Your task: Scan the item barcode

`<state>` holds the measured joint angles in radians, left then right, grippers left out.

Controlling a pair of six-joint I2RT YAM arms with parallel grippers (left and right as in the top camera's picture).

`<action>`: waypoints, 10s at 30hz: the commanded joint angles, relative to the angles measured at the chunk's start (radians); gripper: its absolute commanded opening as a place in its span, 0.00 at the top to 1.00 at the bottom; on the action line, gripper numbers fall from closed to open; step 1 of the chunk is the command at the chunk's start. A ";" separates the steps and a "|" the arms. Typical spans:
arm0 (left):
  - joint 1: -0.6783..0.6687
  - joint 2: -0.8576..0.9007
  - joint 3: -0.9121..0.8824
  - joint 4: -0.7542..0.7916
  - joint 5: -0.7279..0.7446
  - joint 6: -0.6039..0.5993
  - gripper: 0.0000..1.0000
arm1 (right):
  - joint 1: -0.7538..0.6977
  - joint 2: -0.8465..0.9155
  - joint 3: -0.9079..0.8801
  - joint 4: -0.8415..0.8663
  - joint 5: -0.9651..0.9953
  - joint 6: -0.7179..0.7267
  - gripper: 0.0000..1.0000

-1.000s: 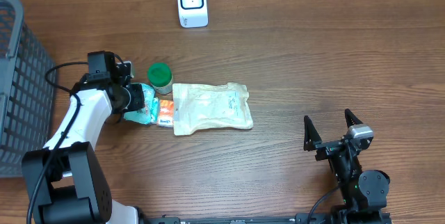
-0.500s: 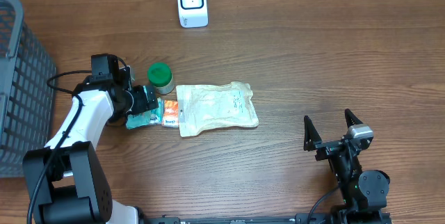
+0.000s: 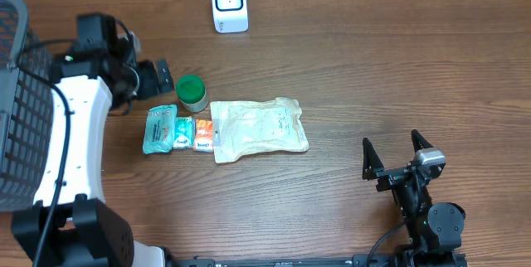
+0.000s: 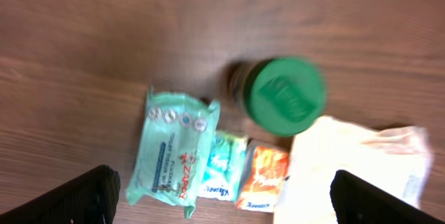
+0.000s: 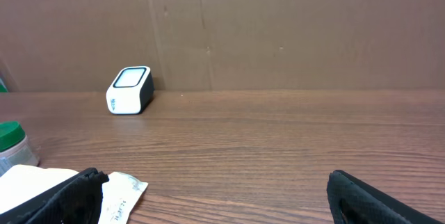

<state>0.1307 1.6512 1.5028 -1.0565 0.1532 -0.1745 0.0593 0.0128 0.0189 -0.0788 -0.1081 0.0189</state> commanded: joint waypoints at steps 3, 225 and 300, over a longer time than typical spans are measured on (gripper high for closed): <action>0.065 -0.025 0.227 -0.091 -0.003 0.033 0.00 | -0.003 -0.010 -0.011 0.005 -0.006 0.003 0.00; 0.412 -0.066 0.472 -0.149 -0.317 0.093 0.01 | 0.384 1.686 1.256 -0.516 -0.076 0.434 0.96; 0.412 -0.066 0.472 -0.149 -0.317 0.093 0.01 | 0.631 2.242 1.474 -0.851 0.718 0.243 0.96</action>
<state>0.5392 1.6043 1.9606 -1.2083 -0.1547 -0.0975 0.7017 2.1921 1.5070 -0.9379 0.6994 0.2424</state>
